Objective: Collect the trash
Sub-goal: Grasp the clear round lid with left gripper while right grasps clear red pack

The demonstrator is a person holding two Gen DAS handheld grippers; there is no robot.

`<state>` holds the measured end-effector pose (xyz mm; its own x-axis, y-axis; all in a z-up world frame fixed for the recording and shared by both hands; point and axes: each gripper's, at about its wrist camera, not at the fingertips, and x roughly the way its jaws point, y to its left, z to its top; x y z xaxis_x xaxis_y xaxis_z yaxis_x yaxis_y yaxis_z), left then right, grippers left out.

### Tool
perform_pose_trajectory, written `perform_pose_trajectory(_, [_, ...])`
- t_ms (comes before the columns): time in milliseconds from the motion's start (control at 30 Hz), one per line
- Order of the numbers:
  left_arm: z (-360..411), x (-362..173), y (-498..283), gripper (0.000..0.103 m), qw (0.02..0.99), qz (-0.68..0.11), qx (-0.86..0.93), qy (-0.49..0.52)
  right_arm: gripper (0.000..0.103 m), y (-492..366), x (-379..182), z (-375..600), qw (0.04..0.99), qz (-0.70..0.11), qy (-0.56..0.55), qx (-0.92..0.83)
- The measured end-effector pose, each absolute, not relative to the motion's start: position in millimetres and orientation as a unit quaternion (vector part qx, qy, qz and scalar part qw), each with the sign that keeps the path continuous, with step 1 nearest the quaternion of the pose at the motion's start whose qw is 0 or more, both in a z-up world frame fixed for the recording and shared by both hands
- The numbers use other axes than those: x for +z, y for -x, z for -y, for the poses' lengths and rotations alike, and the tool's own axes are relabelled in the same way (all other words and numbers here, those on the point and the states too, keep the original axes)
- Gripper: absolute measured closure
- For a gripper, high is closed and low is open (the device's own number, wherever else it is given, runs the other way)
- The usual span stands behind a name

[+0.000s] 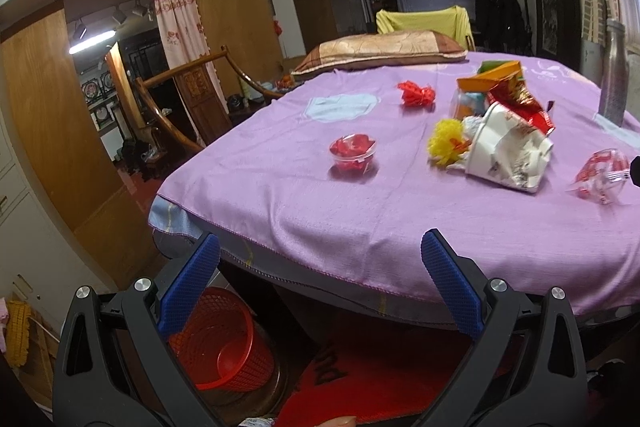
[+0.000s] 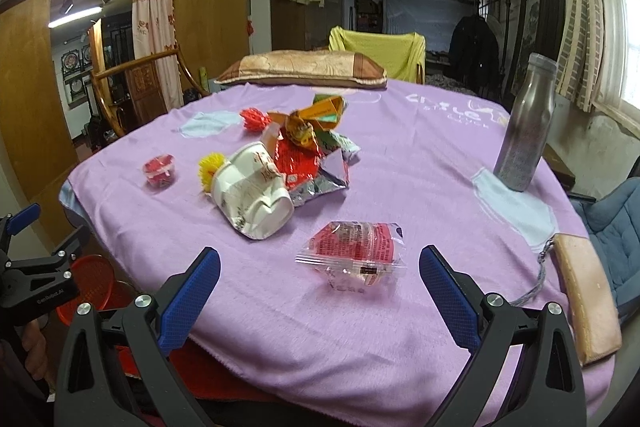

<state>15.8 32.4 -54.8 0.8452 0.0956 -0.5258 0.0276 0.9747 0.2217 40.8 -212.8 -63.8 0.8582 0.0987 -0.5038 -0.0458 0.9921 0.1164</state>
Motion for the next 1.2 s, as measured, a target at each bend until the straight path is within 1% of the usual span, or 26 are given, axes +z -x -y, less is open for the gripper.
perform_pose_trajectory(100, [-38.1,-58.7,-27.9,0.006,0.952,-0.288,0.017,-0.107,0.006,-55.5,-70.8,215.6,0.959,-0.278,-0.051,0.034])
perform_pose_trajectory(400, [-60.5,-60.1,-92.6,0.006,0.936,-0.347,-0.038,-0.051,0.006,-82.4,-86.5,240.9,0.952,-0.295,-0.081,0.024])
perform_pose_trajectory(667, [-38.3,-66.3,-168.8,0.006,0.921,-0.378,-0.071,-0.057,0.006,-100.5,-93.7,255.7,0.946,-0.303,-0.106,0.037])
perform_pose_trajectory(800, [-26.5,-78.9,-206.7,0.006,0.905,-0.416,-0.079,-0.049,0.006,-106.9,-97.8,249.5,0.942,-0.316,-0.099,0.050])
perform_pose_trajectory(933, [-23.0,-86.8,-219.9,0.007,0.898,-0.431,-0.080,-0.037,0.006,-115.0,-102.8,244.5,0.940,-0.326,-0.093,0.052])
perform_pose_trajectory(967, [-22.0,-86.6,-220.4,0.008,0.899,-0.430,-0.082,-0.037,0.006,-117.8,-104.5,243.8,0.938,-0.329,-0.093,0.052])
perform_pose_trajectory(1033, [-21.0,-84.7,-219.3,0.017,0.901,-0.424,-0.088,-0.037,0.006,-124.0,-108.0,242.7,0.934,-0.340,-0.096,0.053])
perform_pose_trajectory(1067, [-20.9,-84.0,-218.0,0.027,0.902,-0.421,-0.090,-0.038,0.006,-126.0,-109.0,242.8,0.933,-0.342,-0.099,0.054])
perform_pose_trajectory(1100, [-20.9,-83.0,-217.1,0.031,0.902,-0.419,-0.093,-0.040,0.006,-126.0,-109.4,242.8,0.933,-0.340,-0.101,0.054])
perform_pose_trajectory(1133, [-22.3,-80.9,-215.7,0.040,0.903,-0.416,-0.100,-0.040,0.008,-125.3,-109.6,242.7,0.935,-0.335,-0.101,0.055])
perform_pose_trajectory(1167, [-23.5,-79.9,-215.4,0.047,0.904,-0.413,-0.104,-0.038,0.014,-123.9,-108.9,242.6,0.938,-0.328,-0.099,0.055])
perform_pose_trajectory(1200, [-26.4,-77.5,-212.6,0.046,0.905,-0.411,-0.108,-0.033,0.031,-123.3,-107.2,242.2,0.941,-0.322,-0.093,0.054])
